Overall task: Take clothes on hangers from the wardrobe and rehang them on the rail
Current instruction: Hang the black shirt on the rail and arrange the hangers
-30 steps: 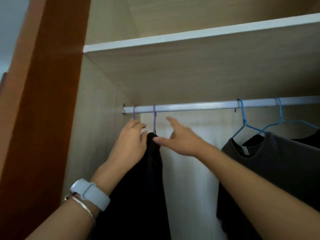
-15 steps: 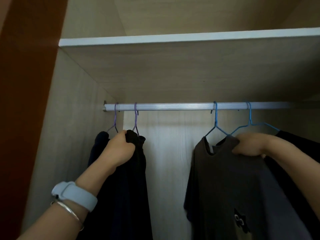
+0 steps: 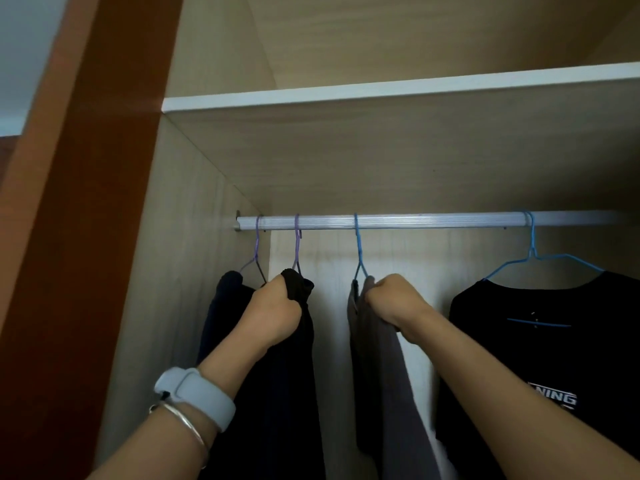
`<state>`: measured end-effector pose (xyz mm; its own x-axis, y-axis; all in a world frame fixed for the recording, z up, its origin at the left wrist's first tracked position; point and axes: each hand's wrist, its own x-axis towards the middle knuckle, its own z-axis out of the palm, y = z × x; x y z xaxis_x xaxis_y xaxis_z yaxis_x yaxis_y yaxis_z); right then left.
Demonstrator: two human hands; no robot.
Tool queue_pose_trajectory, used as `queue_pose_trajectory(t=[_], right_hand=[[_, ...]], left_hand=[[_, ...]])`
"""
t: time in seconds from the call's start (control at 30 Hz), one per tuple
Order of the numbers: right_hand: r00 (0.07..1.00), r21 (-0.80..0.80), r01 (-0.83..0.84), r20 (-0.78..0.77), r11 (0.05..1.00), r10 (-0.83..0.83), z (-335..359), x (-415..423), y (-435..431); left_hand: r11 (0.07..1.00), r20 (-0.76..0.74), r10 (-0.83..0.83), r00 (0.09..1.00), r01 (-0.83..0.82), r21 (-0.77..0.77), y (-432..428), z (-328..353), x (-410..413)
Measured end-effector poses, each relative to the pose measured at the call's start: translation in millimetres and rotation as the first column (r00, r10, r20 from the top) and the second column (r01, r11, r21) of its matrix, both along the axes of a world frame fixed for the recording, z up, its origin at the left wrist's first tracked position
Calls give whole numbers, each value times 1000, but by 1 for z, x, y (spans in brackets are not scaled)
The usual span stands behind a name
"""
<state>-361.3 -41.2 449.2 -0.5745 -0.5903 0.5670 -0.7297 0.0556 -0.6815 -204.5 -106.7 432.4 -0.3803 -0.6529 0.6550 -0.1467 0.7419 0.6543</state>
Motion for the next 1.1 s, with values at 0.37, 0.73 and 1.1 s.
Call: queue_pose_trajectory(t=[0.37, 0.73, 1.1], right_hand=[[996, 21, -70, 62, 997, 69, 5, 37, -26], [962, 37, -272, 30, 961, 271, 0, 18, 37], [616, 21, 761, -335, 648, -713, -31, -174, 206]], left_hand=[[996, 120, 52, 991, -42, -84, -4, 0, 6], [887, 85, 190, 978, -134, -441, 44, -7, -40], [973, -163, 107, 981, -137, -185, 53, -19, -64]])
